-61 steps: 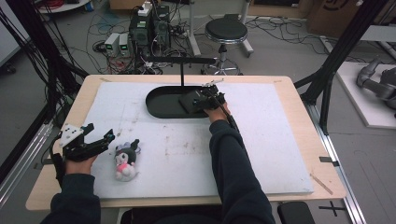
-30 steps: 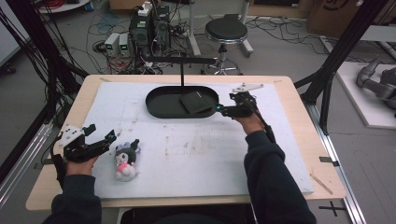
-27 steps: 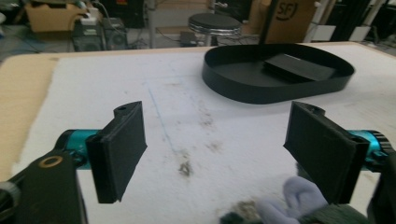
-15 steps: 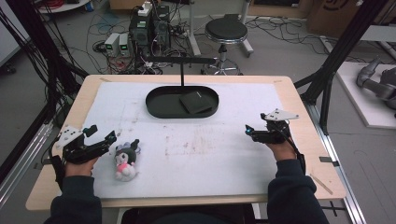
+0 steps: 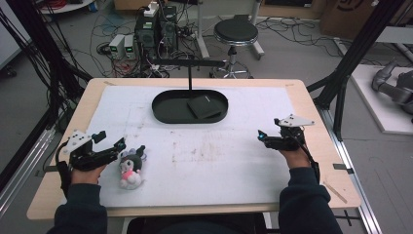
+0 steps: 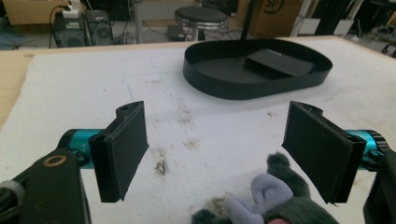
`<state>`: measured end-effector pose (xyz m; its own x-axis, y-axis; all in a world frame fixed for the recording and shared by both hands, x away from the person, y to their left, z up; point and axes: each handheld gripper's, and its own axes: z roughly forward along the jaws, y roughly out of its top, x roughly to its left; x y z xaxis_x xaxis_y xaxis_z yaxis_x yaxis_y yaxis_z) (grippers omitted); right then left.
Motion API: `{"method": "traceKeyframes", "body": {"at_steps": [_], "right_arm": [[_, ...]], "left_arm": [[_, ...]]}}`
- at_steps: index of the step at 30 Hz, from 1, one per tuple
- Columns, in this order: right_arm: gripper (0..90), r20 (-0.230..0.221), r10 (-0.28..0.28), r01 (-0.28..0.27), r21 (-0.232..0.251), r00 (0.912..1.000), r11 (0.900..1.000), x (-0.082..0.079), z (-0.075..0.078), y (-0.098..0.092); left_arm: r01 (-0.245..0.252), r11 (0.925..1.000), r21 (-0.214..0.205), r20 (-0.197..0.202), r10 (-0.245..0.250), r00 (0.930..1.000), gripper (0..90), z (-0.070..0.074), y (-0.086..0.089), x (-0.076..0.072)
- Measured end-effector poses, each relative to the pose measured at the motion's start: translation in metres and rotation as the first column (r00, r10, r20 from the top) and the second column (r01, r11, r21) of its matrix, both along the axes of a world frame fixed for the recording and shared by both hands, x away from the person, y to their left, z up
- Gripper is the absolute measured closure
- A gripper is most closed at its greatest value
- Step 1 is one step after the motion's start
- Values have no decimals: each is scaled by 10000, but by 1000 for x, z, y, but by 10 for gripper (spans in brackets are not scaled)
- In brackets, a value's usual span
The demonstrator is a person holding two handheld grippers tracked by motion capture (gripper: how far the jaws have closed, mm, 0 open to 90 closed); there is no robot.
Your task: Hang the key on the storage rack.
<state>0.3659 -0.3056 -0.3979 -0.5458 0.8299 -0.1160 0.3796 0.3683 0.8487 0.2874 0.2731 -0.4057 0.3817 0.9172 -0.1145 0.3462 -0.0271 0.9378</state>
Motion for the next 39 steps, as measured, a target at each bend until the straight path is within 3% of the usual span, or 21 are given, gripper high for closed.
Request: {"method": "traceKeyframes", "body": {"at_steps": [6, 10, 12, 16, 18, 19, 21, 22, 23, 24, 26, 27, 29, 30, 33, 36, 39], "right_arm": [[213, -7, -73, 73, 61, 10000, 10000, -2, 0, -2], [213, -53, -33, 33, -88, 10000, 10000, 0, -3, -2], [213, -51, 29, -30, -157, 10000, 9999, 0, -3, -2], [213, -34, 104, -105, -176, 9999, 9998, 0, -4, -1], [213, -103, 136, -137, -160, 9999, 9998, 2, -5, 0], [213, -135, 146, -149, -169, 9998, 9997, 2, -5, 0], [213, -149, 145, -148, -185, 9998, 9997, 3, -5, 1], [213, -142, 164, -167, -189, 9998, 9997, 3, -5, 1], [213, -128, 170, -172, -180, 9998, 9997, 2, -5, 2], [213, -135, 165, -167, -192, 9998, 9997, 2, -5, 2], [213, -170, 156, -159, -197, 9997, 9997, 2, -6, 2], [213, -152, 168, -171, -226, 9997, 9996, 3, -6, 2], [213, -164, 186, -190, -239, 9997, 9995, 3, -6, 3], [213, -167, 174, -178, -229, 9997, 9996, 3, -6, 3], [213, -136, 136, -139, -218, 9998, 9997, 3, -6, 2], [214, -153, 112, -115, -209, 9998, 9997, 3, -6, 3], [213, -161, 127, -130, -209, 9998, 9997, 2, -6, 3]], "left_arm": [[180, 9998, 131, -964, -167, 9952, 213, -4, -12, -1], [190, 9991, 367, -1749, -123, 9845, 213, -6, -19, -5], [276, 9987, 437, -2201, -173, 9753, 213, -9, -25, -8], [758, 9958, 512, -3315, -547, 9419, 213, -18, -37, -11], [802, 9943, 710, -3675, -486, 9287, 213, -22, -41, -11], [794, 9931, 859, -3808, -410, 9237, 211, -24, -43, -11], [729, 9914, 1089, -3878, -251, 9214, 198, -26, -44, -11], [754, 9910, 1109, -3863, -269, 9220, 203, -26, -43, -10], [789, 9907, 1108, -3742, -319, 9268, 234, -25, -42, -10], [873, 9898, 1122, -3642, -407, 9304, 301, -24, -41, -10], [1006, 9884, 1140, -3609, -532, 9311, 333, -23, -39, -6], [989, 9882, 1173, -3520, -517, 9346, 348, -22, -39, -5], [1067, 9864, 1247, -3214, -616, 9449, 364, -20, -40, -2], [1125, 9844, 1354, -2905, -691, 9544, 367, -18, -41, 1], [1410, 9762, 1649, -2379, -994, 9662, 370, -13, -49, 9], [1960, 9553, 2212, -2297, -1443, 9625, 369, -15, -62, 19], [2083, 9519, 2245, -2482, -1509, 9569, 357, -19, -68, 23]]}}
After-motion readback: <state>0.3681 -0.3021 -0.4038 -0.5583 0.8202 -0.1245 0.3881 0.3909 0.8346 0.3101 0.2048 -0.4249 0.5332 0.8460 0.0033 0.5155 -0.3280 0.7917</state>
